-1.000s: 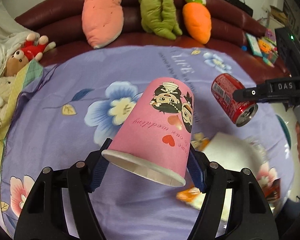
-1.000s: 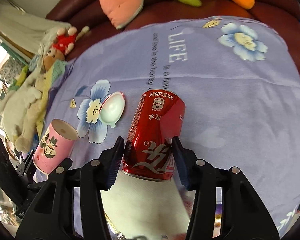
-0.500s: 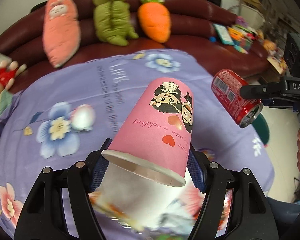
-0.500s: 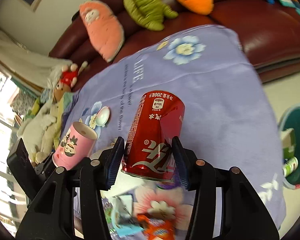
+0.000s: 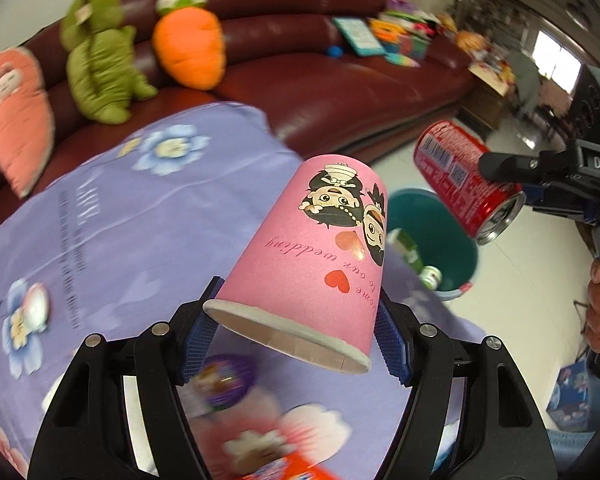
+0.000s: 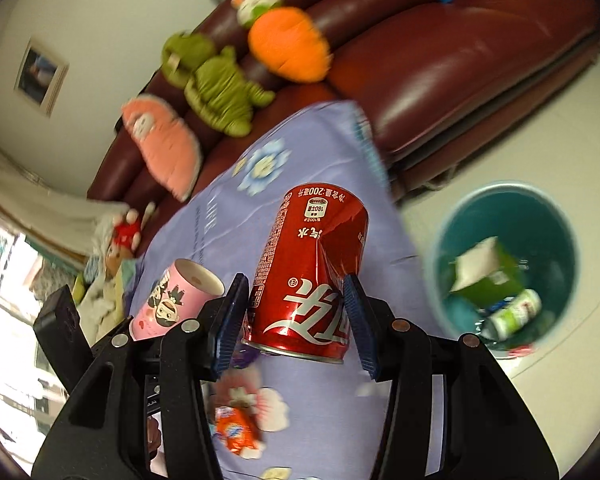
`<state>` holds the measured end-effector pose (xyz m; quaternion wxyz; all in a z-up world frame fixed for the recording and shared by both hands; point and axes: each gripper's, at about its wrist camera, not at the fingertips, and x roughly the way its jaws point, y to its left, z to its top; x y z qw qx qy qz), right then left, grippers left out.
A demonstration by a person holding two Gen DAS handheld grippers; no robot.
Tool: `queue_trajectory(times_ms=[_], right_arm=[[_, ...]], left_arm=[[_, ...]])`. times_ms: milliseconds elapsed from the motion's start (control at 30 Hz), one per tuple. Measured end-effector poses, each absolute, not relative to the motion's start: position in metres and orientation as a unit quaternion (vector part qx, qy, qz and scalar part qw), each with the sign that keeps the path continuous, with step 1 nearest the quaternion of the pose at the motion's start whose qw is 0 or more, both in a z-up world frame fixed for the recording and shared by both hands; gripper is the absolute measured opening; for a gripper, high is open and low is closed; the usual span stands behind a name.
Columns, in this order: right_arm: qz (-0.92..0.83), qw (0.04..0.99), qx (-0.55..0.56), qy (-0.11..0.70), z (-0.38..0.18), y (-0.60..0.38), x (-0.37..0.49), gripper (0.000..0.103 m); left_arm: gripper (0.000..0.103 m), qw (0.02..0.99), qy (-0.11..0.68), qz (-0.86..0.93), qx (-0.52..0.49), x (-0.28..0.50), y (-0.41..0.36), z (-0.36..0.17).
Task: Collect trash
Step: 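Carry cup and can over the teal bin and open both tools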
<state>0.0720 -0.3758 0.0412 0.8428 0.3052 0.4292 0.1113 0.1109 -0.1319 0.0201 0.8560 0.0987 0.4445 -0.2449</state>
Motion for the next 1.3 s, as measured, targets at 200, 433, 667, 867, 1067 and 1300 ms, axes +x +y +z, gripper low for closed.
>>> queue_trajectory(times_ms=[200, 433, 667, 867, 1067, 1300], right_arm=[[0.061, 0.848, 0.334, 0.407, 0.031, -0.448, 0.041, 0.047], [0.036, 0.839, 0.363, 0.403, 0.011, -0.495, 0.026, 0.047], [0.020, 0.832, 0.378, 0.405, -0.002, -0.519, 0.028, 0.047], [0.007, 0.829, 0.380, 0.410, -0.010, -0.531, 0.031, 0.045], [-0.005, 0.821, 0.382, 0.424, -0.027, -0.537, 0.042, 0.031], [-0.013, 0.816, 0.379, 0.436, -0.033, -0.536, 0.047, 0.031]], left_arm=[[0.071, 0.835, 0.457, -0.278, 0.129, 0.110, -0.202, 0.004], [0.071, 0.807, 0.480, -0.303, 0.163, 0.112, -0.266, -0.022], [0.072, 0.778, 0.506, -0.324, 0.185, 0.116, -0.306, -0.047], [0.074, 0.760, 0.522, -0.337, 0.191, 0.121, -0.331, -0.068], [0.077, 0.747, 0.553, -0.317, 0.191, 0.133, -0.352, -0.103], [0.078, 0.748, 0.551, -0.328, 0.172, 0.134, -0.344, -0.101]])
